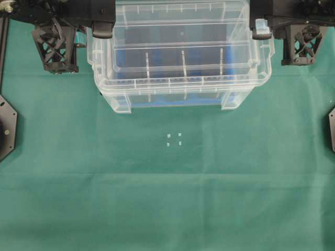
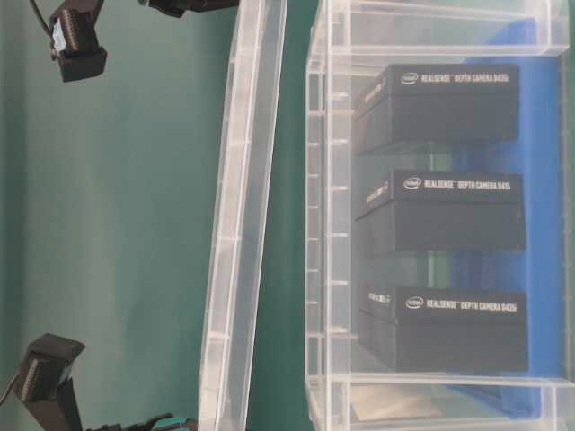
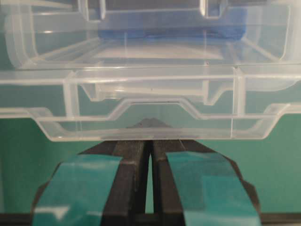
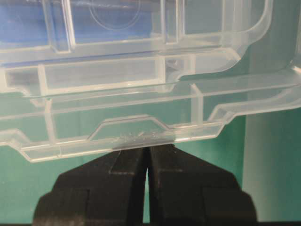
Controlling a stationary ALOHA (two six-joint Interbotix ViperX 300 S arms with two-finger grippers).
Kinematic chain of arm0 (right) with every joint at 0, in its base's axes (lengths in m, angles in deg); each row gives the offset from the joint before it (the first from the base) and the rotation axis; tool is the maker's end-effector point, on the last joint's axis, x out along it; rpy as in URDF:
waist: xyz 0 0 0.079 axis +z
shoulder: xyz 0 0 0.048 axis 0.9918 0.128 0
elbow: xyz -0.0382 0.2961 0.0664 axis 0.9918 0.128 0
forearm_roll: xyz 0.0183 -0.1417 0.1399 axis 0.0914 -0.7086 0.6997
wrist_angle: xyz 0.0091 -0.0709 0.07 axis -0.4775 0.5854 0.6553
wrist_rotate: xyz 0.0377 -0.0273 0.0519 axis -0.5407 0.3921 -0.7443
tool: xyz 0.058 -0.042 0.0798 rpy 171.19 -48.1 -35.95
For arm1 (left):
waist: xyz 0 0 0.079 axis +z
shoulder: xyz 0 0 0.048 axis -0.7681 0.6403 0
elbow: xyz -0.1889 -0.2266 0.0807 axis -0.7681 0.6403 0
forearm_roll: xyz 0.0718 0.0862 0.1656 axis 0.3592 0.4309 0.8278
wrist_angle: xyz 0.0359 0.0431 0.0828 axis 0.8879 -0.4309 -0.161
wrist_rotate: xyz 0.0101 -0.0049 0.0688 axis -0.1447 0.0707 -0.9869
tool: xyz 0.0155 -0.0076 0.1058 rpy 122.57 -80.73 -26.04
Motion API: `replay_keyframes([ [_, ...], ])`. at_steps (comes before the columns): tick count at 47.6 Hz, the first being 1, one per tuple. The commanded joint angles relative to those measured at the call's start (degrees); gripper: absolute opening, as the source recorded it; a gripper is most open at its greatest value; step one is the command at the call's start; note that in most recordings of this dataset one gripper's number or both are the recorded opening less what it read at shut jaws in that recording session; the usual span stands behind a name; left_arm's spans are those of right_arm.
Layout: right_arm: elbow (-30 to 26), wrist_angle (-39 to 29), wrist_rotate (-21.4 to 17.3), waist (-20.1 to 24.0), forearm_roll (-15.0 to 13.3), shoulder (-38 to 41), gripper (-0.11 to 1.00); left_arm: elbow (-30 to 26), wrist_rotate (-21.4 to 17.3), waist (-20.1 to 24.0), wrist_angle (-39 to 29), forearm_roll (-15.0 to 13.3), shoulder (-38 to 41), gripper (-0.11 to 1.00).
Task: Clamp the lid of the box with both arms, then lift and open it.
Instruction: 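Lift the clamped lid upward off the box with both grippers, then carry the lid toward the front, away from the box, with both grippers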
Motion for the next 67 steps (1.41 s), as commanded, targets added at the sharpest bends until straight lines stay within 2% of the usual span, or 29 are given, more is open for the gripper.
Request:
replay_keyframes([
  [1,-4.0,1.3,-1.2,3.3,0.5,-0.6,0.0,-3.1,0.8,-2.2,1.0,-0.5,-0.3,0.0],
  [19,-4.2,-0.9,-2.4,6.1,0.5,-0.9,0.0,-2.8,3.5,-5.3,0.0,-0.4,-0.3,0.0],
  [39,-4.0,-3.4,-11.3,13.9,0.3,-3.4,0.0,-1.8,9.2,-12.7,-0.4,-0.4,-0.7,0.0],
  [54,-3.9,-4.2,-18.0,21.0,0.3,-3.5,0.0,2.1,16.3,-19.7,-0.4,-0.4,-3.4,0.0],
  [67,-3.8,-4.7,-24.0,26.8,0.2,-3.3,0.0,2.4,22.2,-25.9,-0.4,-0.4,-3.4,0.0],
])
